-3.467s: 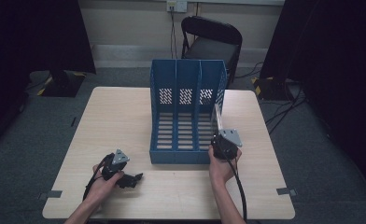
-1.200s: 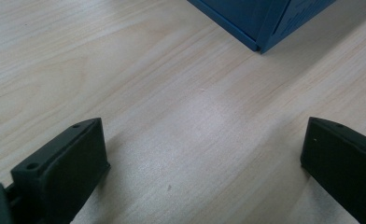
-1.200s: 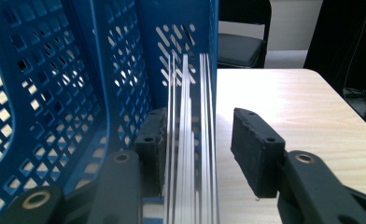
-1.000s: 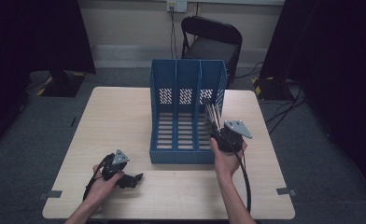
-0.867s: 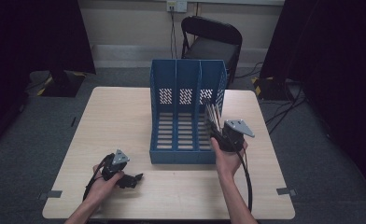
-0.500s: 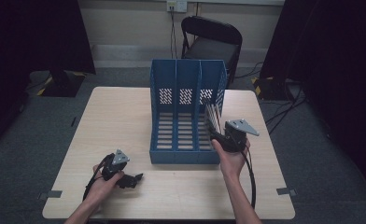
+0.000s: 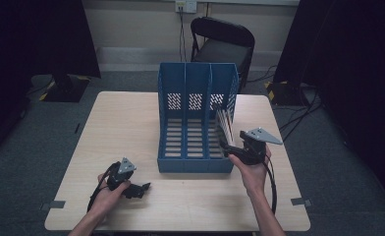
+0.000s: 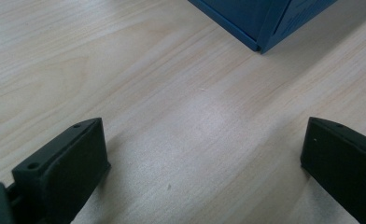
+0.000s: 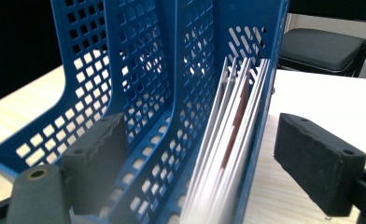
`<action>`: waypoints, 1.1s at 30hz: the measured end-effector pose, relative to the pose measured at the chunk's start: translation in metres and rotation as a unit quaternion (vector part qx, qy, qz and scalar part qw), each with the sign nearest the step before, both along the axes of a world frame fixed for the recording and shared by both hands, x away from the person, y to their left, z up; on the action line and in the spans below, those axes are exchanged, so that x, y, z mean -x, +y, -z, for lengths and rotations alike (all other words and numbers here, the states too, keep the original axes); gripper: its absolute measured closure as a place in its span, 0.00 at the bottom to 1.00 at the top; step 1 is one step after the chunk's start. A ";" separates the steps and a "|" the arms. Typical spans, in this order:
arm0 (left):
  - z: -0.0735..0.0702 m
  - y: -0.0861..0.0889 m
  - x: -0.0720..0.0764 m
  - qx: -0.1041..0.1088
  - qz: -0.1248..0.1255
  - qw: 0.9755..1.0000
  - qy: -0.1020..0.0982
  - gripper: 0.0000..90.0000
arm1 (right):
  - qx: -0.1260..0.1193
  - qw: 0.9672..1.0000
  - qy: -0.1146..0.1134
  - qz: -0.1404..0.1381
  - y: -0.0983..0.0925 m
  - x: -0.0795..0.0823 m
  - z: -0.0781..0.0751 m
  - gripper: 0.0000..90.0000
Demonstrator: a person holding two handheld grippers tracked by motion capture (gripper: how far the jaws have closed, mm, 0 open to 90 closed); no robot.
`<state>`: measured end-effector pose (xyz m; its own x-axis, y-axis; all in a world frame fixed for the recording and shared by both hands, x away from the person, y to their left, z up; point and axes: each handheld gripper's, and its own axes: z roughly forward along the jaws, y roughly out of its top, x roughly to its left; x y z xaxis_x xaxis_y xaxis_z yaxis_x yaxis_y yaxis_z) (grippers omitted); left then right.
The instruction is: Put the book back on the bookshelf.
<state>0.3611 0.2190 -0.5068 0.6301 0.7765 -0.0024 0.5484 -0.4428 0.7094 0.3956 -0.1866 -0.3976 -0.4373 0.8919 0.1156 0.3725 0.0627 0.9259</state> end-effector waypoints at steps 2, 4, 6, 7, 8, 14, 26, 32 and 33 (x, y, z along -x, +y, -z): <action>0.000 0.000 0.000 0.001 -0.001 1.000 0.000 0.00 | -0.002 1.000 0.005 -0.009 -0.003 0.002 -0.001 0.19; 0.000 0.000 0.000 0.000 0.000 1.000 0.000 0.00 | -0.011 1.000 0.012 -0.015 -0.007 0.005 -0.001 0.19; 0.000 0.000 0.000 0.000 0.000 1.000 0.000 0.00 | -0.015 1.000 0.015 -0.021 -0.011 0.009 -0.001 0.19; 0.000 0.000 0.000 0.000 0.000 1.000 0.000 0.00 | -0.009 1.000 0.014 -0.020 -0.012 0.012 -0.001 0.19; 0.000 0.000 0.000 0.001 0.000 1.000 0.000 0.00 | -0.007 1.000 0.016 -0.023 -0.015 0.014 0.000 0.18; 0.000 0.000 0.000 0.000 0.001 1.000 0.000 0.00 | 0.007 0.999 0.015 -0.035 -0.021 0.024 -0.002 0.16; 0.000 -0.002 0.004 -0.001 -0.014 1.000 -0.002 0.00 | 0.045 0.996 0.034 -0.072 -0.028 0.046 0.017 0.15; 0.000 -0.002 0.004 -0.002 -0.012 1.000 -0.001 0.00 | 0.065 0.993 0.054 -0.078 -0.039 0.052 0.026 0.16; 0.000 -0.002 0.004 -0.002 -0.012 1.000 -0.001 0.00 | 0.068 0.993 0.057 -0.076 -0.039 0.053 0.027 0.16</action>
<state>0.3566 0.2169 -0.5066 0.6113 0.7914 0.0020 0.5579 -0.4327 0.7082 0.3424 -0.2260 -0.4250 -0.5599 0.8267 0.0548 0.4509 0.2486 0.8572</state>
